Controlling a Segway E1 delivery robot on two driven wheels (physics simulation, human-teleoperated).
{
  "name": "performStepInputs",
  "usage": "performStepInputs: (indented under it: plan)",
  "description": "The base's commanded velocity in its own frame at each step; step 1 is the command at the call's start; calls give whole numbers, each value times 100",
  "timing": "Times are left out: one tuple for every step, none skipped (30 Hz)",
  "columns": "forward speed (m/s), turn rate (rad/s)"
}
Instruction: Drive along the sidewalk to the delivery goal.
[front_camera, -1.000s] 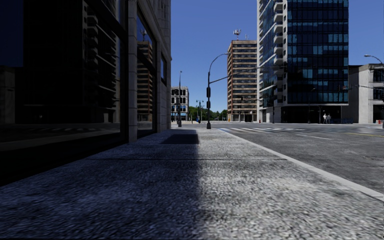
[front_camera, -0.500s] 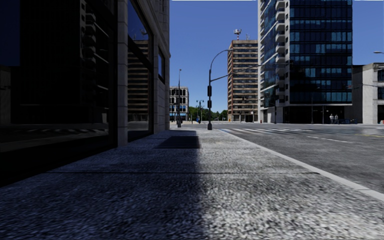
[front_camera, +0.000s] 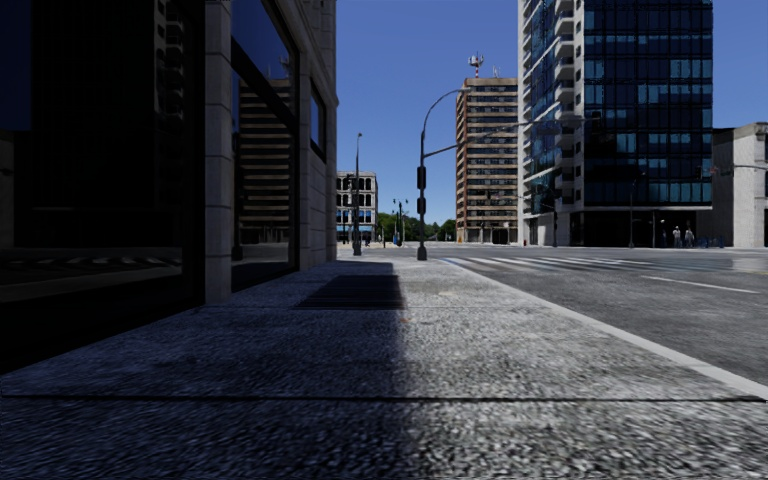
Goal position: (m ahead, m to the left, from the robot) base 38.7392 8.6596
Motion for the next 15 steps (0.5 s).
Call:
performStepInputs:
  plan:
    - [194, 0]
    - [194, 0]
    - [197, 0]
    - [200, 0]
    - [200, 0]
    - [200, 0]
    - [200, 0]
    - [200, 0]
    - [200, 0]
    - [200, 0]
    - [200, 0]
    - [200, 0]
    - [200, 0]
    - [200, 0]
    - [200, 0]
